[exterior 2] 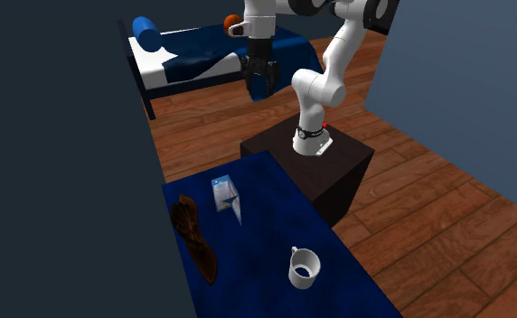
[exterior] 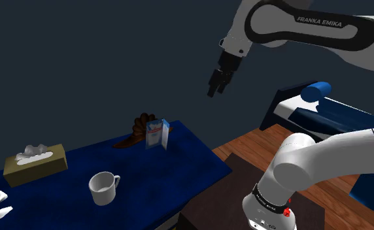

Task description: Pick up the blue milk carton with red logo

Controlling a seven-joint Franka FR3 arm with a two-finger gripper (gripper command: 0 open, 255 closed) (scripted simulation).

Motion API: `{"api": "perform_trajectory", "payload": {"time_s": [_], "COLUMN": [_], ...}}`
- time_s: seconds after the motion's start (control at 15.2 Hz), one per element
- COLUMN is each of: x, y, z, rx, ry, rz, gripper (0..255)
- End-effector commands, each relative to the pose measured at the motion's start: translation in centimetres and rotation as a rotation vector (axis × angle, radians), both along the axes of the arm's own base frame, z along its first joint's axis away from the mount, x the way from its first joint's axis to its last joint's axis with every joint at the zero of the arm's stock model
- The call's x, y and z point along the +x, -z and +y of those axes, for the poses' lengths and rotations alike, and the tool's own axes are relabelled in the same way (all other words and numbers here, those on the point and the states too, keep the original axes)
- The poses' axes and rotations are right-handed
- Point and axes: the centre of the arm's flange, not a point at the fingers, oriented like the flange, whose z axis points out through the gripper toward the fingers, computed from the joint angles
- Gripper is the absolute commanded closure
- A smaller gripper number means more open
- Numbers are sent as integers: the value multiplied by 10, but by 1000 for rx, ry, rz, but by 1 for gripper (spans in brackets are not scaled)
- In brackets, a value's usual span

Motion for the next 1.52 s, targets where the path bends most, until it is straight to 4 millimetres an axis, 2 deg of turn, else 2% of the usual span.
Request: {"api": "perform_trajectory", "payload": {"time_s": [0.0, 0.33, 0.73, 1.06, 1.45], "x": [0, 51, 112, 160, 210], "y": [0, 45, 101, 147, 205], "z": [0, -3, 6, 23, 53], "rx": [0, -37, -81, -117, -161], "ry": [0, -211, -464, -674, -927], "rz": [0, 6, 13, 18, 25], "gripper": [0, 0, 0, 0, 0]}}
